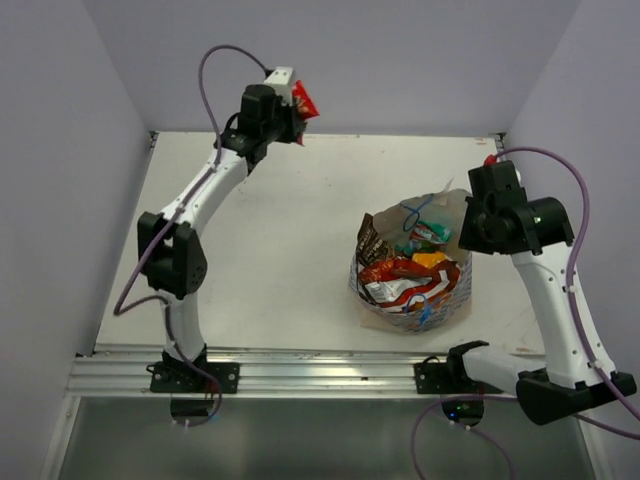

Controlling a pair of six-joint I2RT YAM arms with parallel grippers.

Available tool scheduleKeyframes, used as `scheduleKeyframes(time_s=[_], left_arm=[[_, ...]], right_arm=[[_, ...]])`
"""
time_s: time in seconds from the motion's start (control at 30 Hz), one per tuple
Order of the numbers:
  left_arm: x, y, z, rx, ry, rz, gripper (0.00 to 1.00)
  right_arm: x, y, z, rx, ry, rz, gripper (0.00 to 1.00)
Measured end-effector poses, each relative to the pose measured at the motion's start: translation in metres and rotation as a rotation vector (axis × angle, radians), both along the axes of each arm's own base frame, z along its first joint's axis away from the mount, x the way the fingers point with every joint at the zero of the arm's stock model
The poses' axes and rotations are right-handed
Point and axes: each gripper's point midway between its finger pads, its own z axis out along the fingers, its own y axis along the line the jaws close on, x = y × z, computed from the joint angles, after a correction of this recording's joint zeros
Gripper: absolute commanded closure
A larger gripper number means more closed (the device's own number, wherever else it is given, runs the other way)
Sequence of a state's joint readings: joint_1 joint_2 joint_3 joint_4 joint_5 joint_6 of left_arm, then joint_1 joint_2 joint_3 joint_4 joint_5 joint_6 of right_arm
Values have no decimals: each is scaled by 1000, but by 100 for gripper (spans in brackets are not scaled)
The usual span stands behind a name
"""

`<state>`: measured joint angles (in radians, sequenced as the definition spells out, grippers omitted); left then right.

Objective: Place the snacks into the paper bag

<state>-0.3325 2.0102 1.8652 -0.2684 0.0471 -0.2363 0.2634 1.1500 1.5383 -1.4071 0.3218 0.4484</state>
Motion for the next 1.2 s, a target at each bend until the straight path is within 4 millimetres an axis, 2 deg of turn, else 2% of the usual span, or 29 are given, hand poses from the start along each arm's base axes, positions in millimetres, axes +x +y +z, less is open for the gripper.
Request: scheduleKeyframes(time_s=[0.03, 0.07, 0.13, 0.2, 0.27, 0.3, 0.37, 0.4, 0.43, 0.53, 0.57, 0.6, 0.63, 0.7, 0.77, 0.83, 0.9, 0.97, 1.0, 1.03, 1.1, 1.13, 1.2], left_arm=[[-17, -24, 32, -29, -54, -62, 100], [-43, -56, 70, -64, -120, -145, 100], [-100, -109, 126, -129, -218, -301, 100], [-166, -156, 153, -180, -263, -464, 100], [-223, -189, 147, -195, -235, -596, 100], [-244, -200, 135, -190, -201, -643, 100], [-275, -217, 98, -152, -121, -705, 100], [-284, -221, 80, -126, -79, -719, 100], [-299, -227, 52, -81, -16, -742, 100], [-330, -234, -1, 20, 106, -781, 99], [-341, -236, -15, 55, 140, -794, 67], [-347, -237, -21, 74, 151, -803, 46], [-352, -239, -23, 87, 154, -811, 1], [-359, -242, -18, 100, 140, -806, 0], [-362, -246, 2, 111, 107, -782, 0], [-362, -252, 42, 100, 43, -742, 0], [-366, -255, 95, 60, -43, -685, 0], [-379, -251, 146, -13, -104, -622, 0], [-386, -244, 161, -45, -108, -593, 0], [-394, -234, 168, -63, -93, -567, 0], [-401, -214, 162, -59, -42, -511, 0], [-401, -201, 150, -42, -4, -475, 0], [-399, -178, 112, 32, 82, -398, 0]], right_arm=[[-1, 0, 1, 1, -4, 0, 100], [-1, 0, 2, 2, -8, 1, 100], [-3, -1, 4, 5, -18, 1, 100], [-6, -2, 6, 7, -30, 2, 100], [-9, -2, 8, 10, -42, 3, 100], [-11, -3, 9, 13, -50, 3, 100], [-15, -4, 11, 17, -64, 3, 100], [-17, -4, 13, 19, -72, 3, 100], [-19, -5, 14, 21, -81, 3, 100], [-24, -6, 18, 28, -102, 5, 100], [-25, -6, 18, 29, -106, 5, 100], [-27, -7, 18, 30, -108, 6, 100], [-28, -7, 17, 31, -107, 7, 100], [-32, -7, 15, 33, -105, 9, 100], [-34, -7, 14, 35, -105, 11, 100], [-36, -6, 13, 41, -106, 17, 100], [-37, -6, 13, 43, -107, 23, 100], [-38, -6, 13, 43, -108, 27, 100], [-39, -6, 13, 44, -108, 28, 100], [-40, -6, 12, 44, -108, 29, 100], [-42, -6, 10, 45, -107, 33, 100], [-43, -6, 9, 47, -107, 35, 100], [-45, -5, 7, 53, -105, 42, 100]])
